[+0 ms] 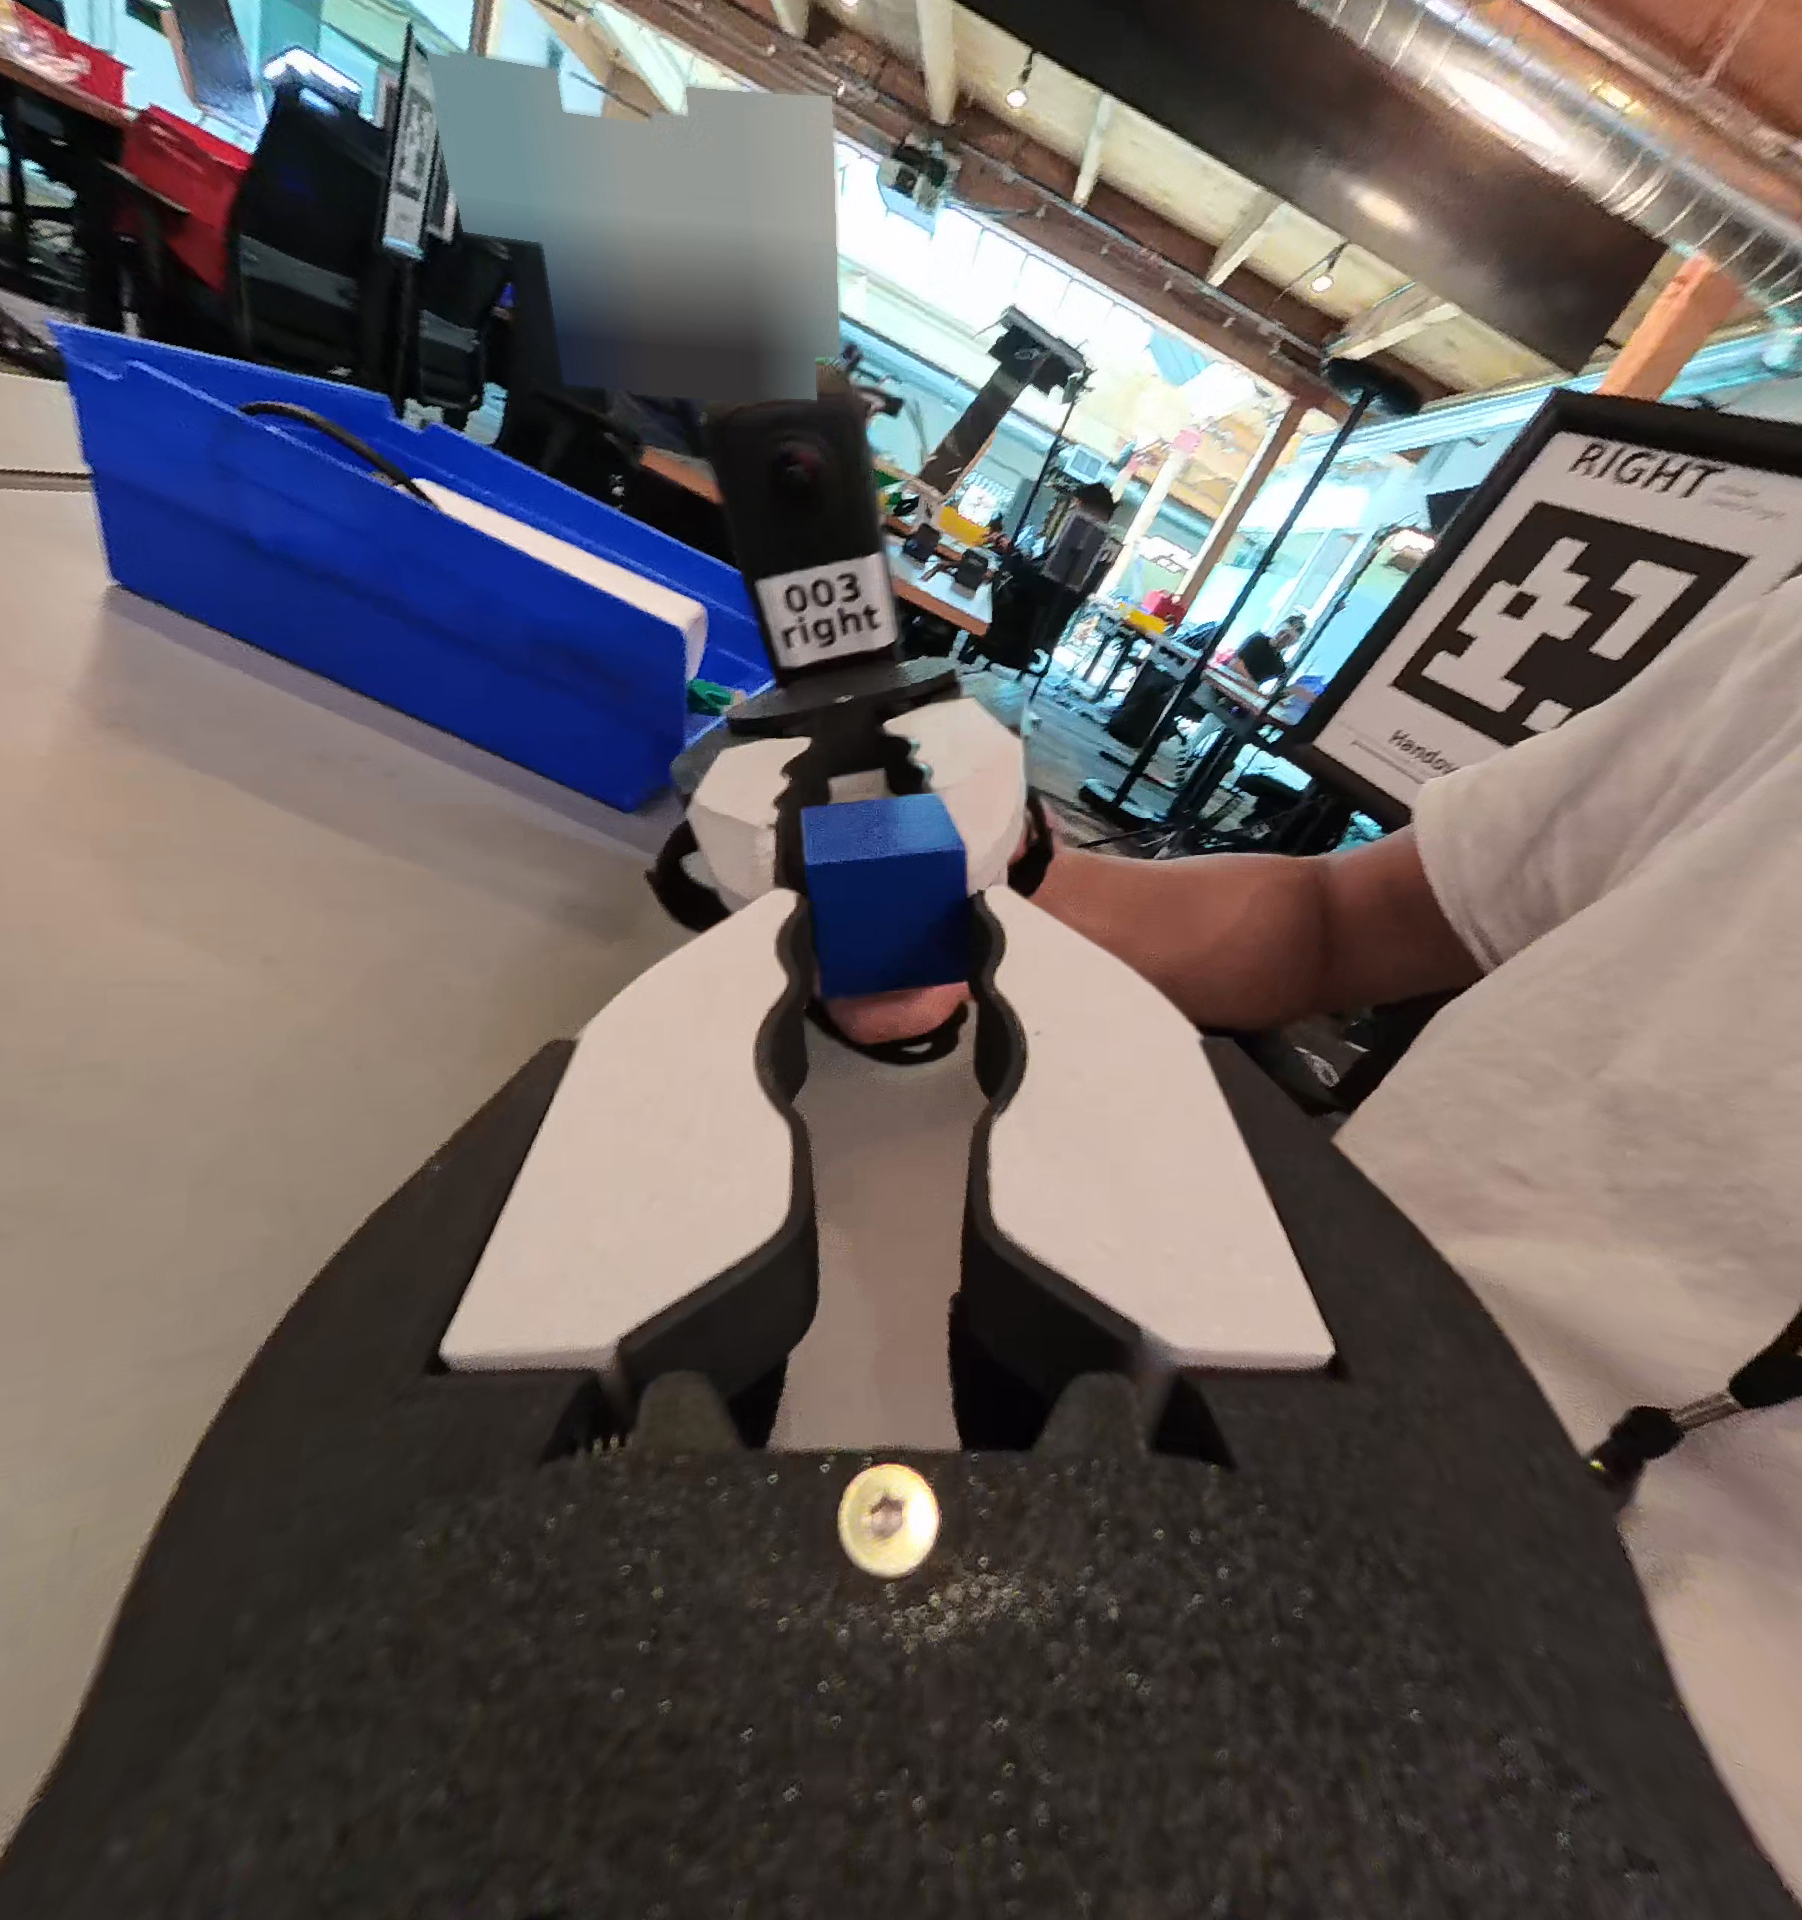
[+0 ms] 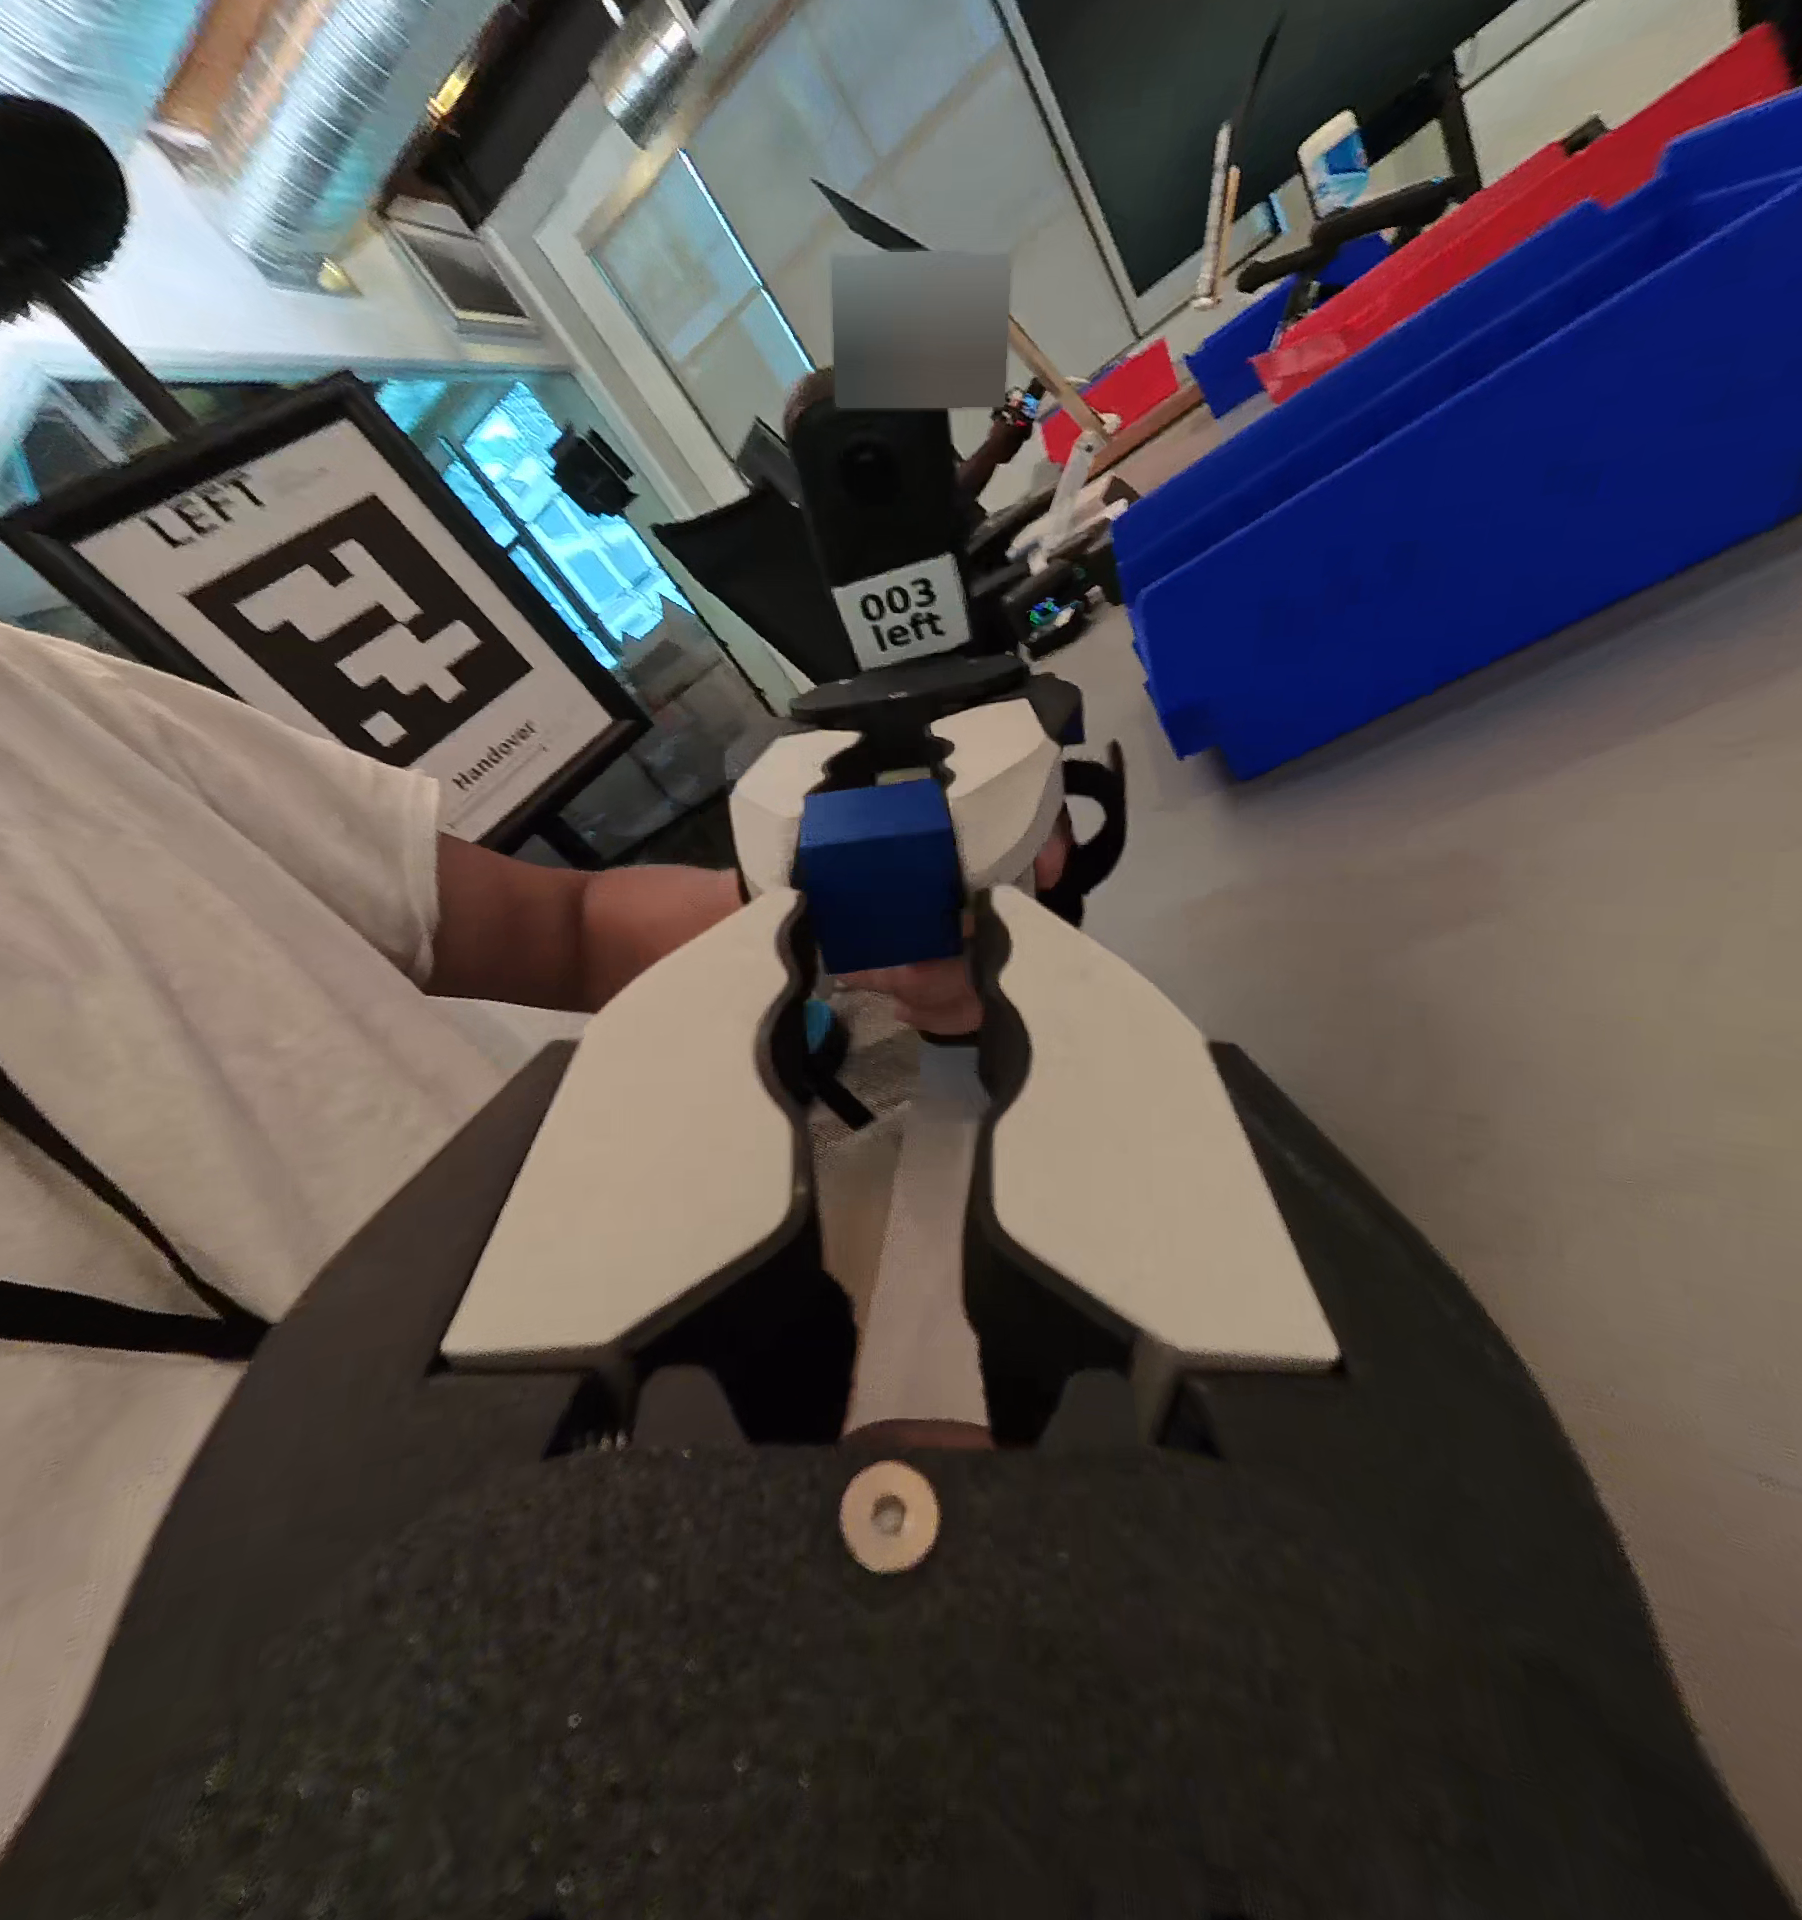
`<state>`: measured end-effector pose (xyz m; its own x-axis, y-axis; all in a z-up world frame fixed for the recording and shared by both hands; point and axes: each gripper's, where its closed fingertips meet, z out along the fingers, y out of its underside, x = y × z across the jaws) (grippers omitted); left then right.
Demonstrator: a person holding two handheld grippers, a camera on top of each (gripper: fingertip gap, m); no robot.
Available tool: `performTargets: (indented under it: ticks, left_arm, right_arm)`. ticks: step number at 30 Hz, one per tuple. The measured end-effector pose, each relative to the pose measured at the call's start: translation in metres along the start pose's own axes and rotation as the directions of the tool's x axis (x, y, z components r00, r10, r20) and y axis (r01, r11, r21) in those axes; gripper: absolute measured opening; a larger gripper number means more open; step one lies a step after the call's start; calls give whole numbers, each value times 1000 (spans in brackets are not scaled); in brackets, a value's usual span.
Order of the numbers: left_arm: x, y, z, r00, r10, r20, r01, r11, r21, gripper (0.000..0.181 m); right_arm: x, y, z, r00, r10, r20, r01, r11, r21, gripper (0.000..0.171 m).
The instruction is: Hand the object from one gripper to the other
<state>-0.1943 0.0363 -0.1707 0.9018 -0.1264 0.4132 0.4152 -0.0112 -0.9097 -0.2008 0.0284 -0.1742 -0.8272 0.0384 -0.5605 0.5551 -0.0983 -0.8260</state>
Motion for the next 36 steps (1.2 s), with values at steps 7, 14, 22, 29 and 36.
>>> performTargets:
  ticks: [7,14,22,29,36]
  left_arm:
    - [-21,4,-5,993,-63,98,66,997,-28,46]
    - [-46,24,-9,966,-131,225,159,981,-111,55]
    - [-43,34,-4,968,-152,201,185,970,-157,36]
    - [-39,33,-7,966,-188,180,218,961,-167,31]
    - [-10,-12,-22,965,-243,-101,247,969,27,31]
  right_arm:
    - [26,10,-10,909,-327,-258,280,939,-202,26]
    - [49,10,-22,375,-847,-377,561,531,-635,26]
    - [42,20,-2,-25,-984,-177,540,135,-831,26]
    - [39,20,-2,133,-950,-283,618,303,-725,27]
    - [34,9,-9,938,-194,-288,155,976,-153,40]
